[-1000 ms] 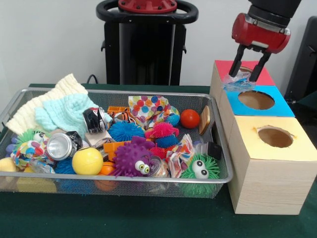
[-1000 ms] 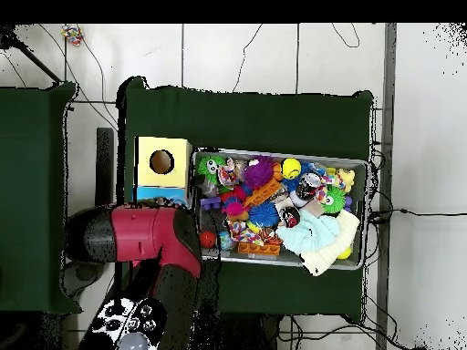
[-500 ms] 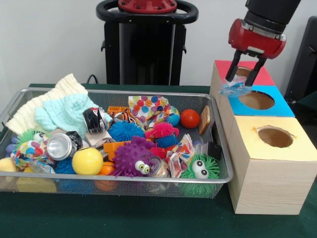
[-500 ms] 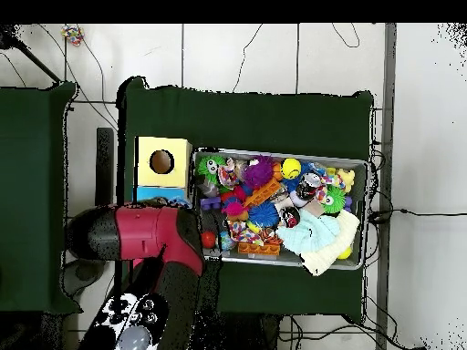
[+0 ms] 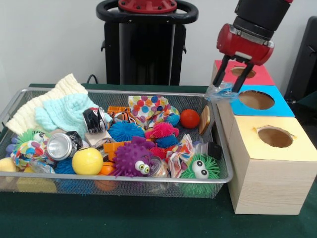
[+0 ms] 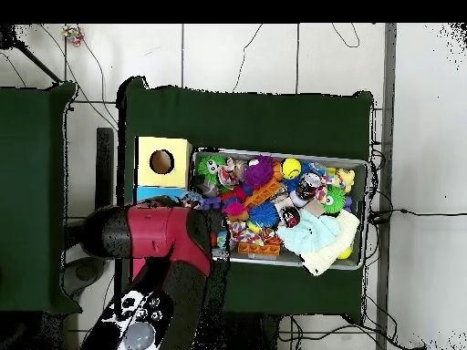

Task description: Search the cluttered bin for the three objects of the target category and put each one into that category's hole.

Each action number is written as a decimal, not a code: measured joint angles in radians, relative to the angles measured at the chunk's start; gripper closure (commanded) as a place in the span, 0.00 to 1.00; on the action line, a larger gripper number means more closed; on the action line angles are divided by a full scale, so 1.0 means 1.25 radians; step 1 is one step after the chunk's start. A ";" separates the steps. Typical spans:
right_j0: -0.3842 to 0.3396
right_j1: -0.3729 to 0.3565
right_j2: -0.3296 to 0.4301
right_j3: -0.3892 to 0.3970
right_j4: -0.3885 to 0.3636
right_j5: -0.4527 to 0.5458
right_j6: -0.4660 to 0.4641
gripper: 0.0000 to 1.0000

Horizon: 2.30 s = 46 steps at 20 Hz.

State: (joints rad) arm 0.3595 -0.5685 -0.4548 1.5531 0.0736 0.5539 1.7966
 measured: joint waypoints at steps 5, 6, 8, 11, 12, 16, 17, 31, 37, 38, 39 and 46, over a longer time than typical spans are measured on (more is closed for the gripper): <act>0.003 0.015 -0.020 0.000 0.000 -0.002 0.000 1.00; 0.005 0.017 -0.023 0.000 0.000 -0.004 0.000 1.00; 0.009 0.022 -0.030 0.000 0.000 -0.007 0.000 1.00; 0.012 0.022 -0.032 0.001 0.002 -0.015 0.000 1.00; 0.009 0.015 -0.029 0.005 0.006 -0.015 0.000 1.00; -0.002 -0.033 -0.013 0.024 0.021 -0.012 0.000 1.00; -0.005 -0.050 -0.009 0.028 0.024 -0.009 0.000 1.00; -0.006 -0.146 -0.010 0.007 0.036 0.082 0.000 1.00; 0.004 -0.076 -0.010 -0.016 0.039 0.075 0.000 1.00; 0.005 -0.069 -0.010 -0.017 0.040 0.073 0.000 1.00; 0.006 -0.063 -0.010 -0.019 0.042 0.072 0.000 1.00; 0.024 0.009 -0.009 -0.027 0.057 0.055 0.000 1.00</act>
State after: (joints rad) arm 0.3897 -0.5573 -0.4667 1.5198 0.1443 0.6224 1.7968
